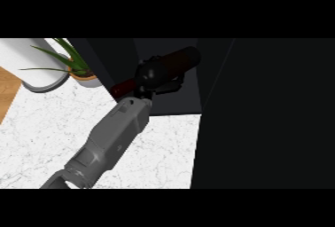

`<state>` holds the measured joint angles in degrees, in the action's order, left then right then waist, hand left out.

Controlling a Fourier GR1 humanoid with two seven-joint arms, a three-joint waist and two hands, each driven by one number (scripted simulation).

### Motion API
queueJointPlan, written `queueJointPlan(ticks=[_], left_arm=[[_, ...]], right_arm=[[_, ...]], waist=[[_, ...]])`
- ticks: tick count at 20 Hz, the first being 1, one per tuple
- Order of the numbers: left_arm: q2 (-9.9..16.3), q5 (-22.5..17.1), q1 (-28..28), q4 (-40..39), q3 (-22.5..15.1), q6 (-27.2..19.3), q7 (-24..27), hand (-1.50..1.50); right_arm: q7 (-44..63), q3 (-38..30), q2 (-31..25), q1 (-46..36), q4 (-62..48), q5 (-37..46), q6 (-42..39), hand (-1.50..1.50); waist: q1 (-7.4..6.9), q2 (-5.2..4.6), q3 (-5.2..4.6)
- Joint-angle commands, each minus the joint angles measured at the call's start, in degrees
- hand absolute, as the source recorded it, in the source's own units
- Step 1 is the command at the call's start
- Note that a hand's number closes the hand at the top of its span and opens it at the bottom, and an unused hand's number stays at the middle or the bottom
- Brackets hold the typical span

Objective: Pick up the wine, place it into the cabinet and close the cabinet

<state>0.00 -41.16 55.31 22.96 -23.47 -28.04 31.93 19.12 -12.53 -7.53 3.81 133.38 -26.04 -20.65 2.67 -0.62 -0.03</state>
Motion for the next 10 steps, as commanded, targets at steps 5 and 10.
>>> queueJointPlan(ticks=[5, 10], left_arm=[[0.0, -0.27, 3.83, -10.23, -0.75, -0.23, 0.19, 1.5], [0.0, -1.13, 1.98, -10.82, -2.01, 0.09, 1.2, 1.5]], right_arm=[[1.03, -0.29, -0.6, 0.25, 2.45, -3.14, -0.4, -1.5], [0.74, 0.8, -0.87, -3.2, -0.85, -0.44, 0.0, -1.5]], waist=[[2.0, -0.63, -0.04], [1.57, -0.65, -0.06]])
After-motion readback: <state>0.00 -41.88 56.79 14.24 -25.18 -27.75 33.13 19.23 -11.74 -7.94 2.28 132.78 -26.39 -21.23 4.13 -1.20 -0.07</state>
